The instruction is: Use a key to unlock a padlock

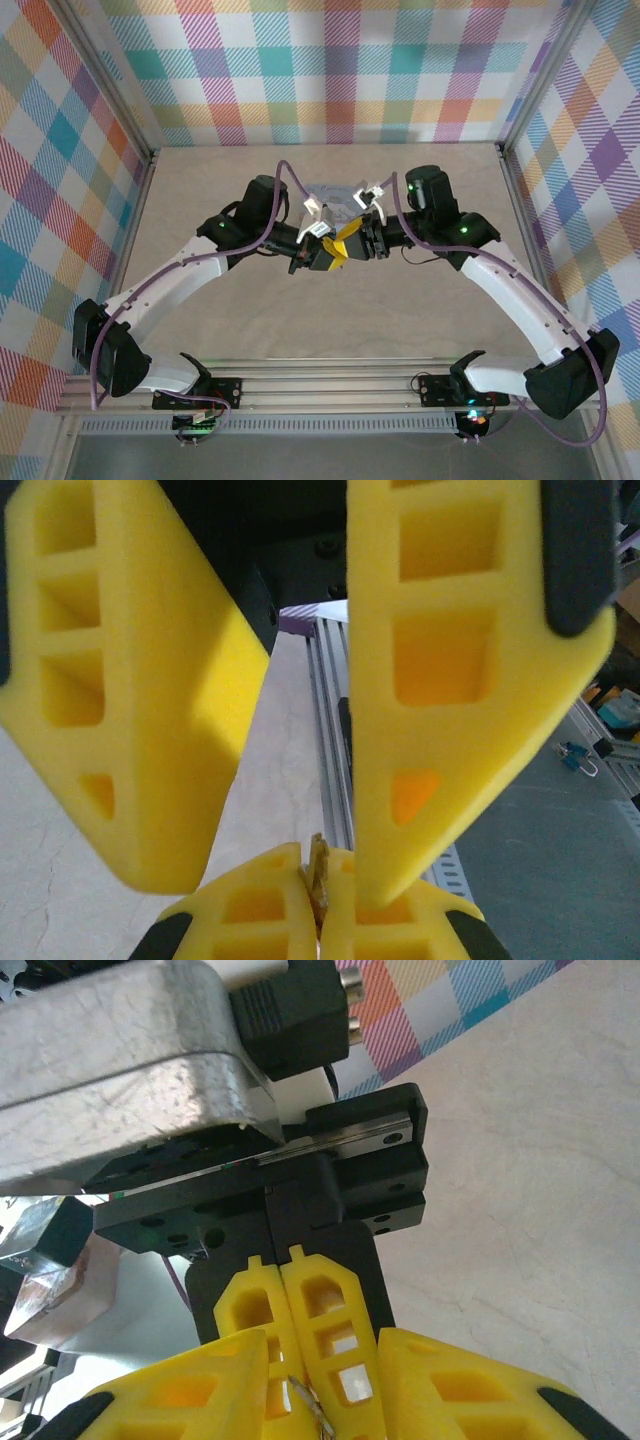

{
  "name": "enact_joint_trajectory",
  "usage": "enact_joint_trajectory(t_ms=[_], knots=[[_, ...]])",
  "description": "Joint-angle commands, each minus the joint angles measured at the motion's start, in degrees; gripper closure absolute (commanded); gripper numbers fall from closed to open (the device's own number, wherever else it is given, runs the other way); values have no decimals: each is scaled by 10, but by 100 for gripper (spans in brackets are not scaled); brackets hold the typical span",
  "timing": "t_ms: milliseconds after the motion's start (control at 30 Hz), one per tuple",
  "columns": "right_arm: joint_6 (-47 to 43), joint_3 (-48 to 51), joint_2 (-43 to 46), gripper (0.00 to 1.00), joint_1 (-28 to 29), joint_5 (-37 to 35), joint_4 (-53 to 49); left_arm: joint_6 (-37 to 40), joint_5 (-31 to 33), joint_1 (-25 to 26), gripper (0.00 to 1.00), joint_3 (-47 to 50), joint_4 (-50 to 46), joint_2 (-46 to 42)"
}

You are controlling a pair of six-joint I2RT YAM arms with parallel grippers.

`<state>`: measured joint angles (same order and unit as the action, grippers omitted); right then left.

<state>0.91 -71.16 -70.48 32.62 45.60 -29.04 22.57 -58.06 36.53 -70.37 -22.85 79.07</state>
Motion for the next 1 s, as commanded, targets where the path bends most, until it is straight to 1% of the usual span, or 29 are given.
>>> enact_joint_trajectory(t_ms=[0,100,167,300,367,433,467,533,633,700,767,833,900,967], knots=[[-25,-17,-10,65,12,-3,-18,9,-21,-5,100,-20,-18,0],[-35,-24,-19,68,18,-8,-36,9,-21,-5,100,-21,-18,-2],[-36,-24,-22,74,19,-7,-39,9,-22,-5,100,-20,-18,-2],[-38,-20,-21,100,19,-34,-33,-3,-11,-5,100,-18,-12,-6],[-32,-17,-19,100,19,-54,-25,-19,10,-5,100,-10,2,-13],[-21,-8,-13,100,19,-76,-7,-49,55,-5,100,4,25,-24],[-12,2,-8,100,19,-88,7,-61,77,-5,96,13,35,-31],[6,24,9,100,19,-109,42,-80,111,-5,82,32,59,-46],[42,66,38,100,17,-152,106,-110,169,-6,64,71,110,-77],[70,87,54,100,11,-174,143,-137,217,-11,56,106,140,-106],[100,102,61,100,-1,-178,174,-185,258,-23,52,144,186,-137],[129,110,61,100,-13,-174,197,-260,277,-46,50,178,232,-165],[151,110,54,100,-23,-154,216,-335,275,-70,48,197,263,-180],[171,106,43,100,-27,-138,231,-368,254,-75,48,205,282,-184]])
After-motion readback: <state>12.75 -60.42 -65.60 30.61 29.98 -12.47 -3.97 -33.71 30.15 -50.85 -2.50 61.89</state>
